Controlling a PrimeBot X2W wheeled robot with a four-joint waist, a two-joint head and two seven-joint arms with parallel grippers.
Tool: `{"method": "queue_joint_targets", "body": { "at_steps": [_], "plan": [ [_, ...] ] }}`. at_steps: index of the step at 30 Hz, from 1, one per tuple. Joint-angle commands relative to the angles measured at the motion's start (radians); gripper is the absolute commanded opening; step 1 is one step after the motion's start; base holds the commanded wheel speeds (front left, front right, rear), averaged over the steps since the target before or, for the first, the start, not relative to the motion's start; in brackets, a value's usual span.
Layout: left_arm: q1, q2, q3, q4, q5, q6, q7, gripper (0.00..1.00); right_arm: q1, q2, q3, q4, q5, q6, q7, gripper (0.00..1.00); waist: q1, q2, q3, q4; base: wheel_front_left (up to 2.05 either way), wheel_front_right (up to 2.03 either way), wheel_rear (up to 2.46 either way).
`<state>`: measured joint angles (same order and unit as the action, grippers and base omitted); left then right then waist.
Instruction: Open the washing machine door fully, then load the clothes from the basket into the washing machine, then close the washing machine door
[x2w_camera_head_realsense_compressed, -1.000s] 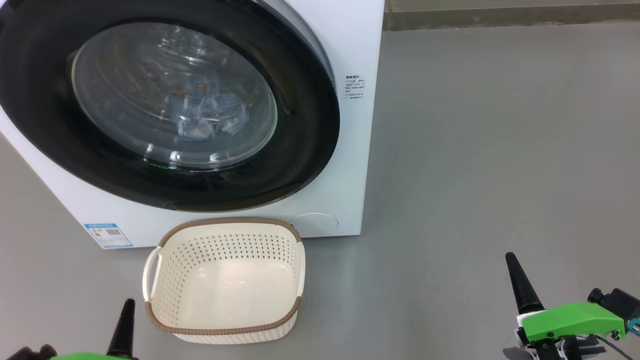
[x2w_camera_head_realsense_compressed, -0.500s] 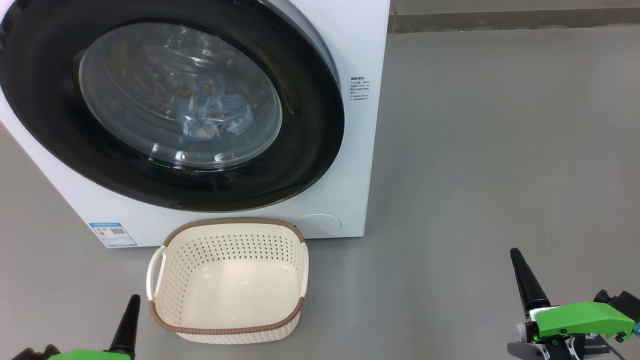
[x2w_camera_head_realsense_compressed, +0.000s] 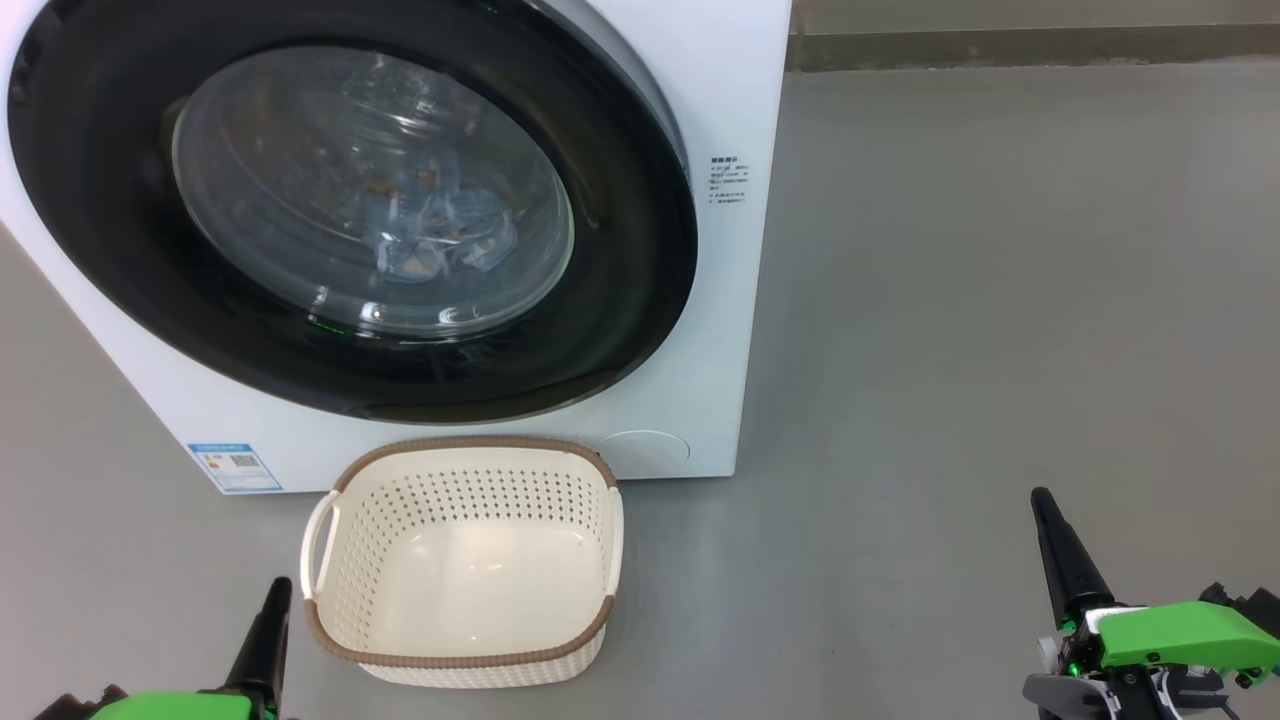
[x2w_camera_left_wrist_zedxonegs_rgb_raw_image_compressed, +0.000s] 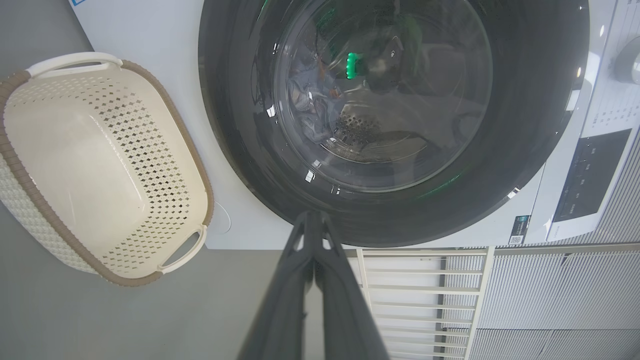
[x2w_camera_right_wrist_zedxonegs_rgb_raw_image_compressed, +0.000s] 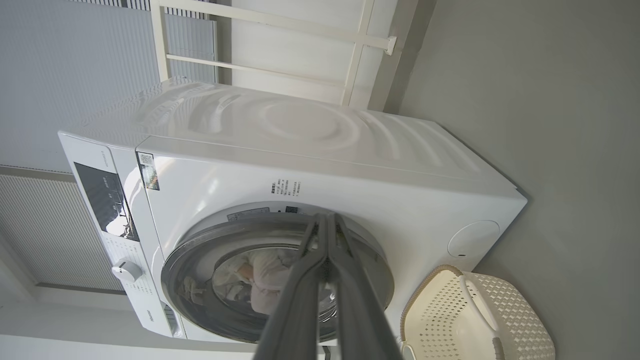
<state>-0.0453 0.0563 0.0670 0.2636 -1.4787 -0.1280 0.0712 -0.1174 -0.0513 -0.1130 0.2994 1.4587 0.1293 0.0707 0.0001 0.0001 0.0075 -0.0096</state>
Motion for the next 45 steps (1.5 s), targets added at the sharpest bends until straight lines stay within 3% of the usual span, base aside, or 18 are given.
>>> {"method": "queue_joint_targets", "body": {
  "at_steps": [1, 13, 45],
  "plan": [
    [-0.051, 0.009, 0.035, -0.019, -0.035, -0.003, 0.012, 0.0, 0.003, -0.001, 0.012, -0.037, 0.043, 0.001, 0.012, 0.0, -0.0001, -0.0001, -0.001, 0.002, 0.0, 0.0, 0.0],
    [-0.063, -0.006, 0.048, -0.019, -0.129, -0.003, 0.043, 0.0, 0.009, 0.001, -0.001, -0.055, 0.15, 0.001, 0.043, 0.0, -0.0001, -0.0001, -0.004, 0.01, 0.0, 0.0, 0.0],
    [-0.063, -0.006, 0.048, -0.019, -0.129, -0.003, 0.043, 0.0, 0.009, 0.001, -0.001, -0.055, 0.15, 0.001, 0.043, 0.0, -0.0001, -0.0001, -0.004, 0.01, 0.0, 0.0, 0.0]
  ]
}}
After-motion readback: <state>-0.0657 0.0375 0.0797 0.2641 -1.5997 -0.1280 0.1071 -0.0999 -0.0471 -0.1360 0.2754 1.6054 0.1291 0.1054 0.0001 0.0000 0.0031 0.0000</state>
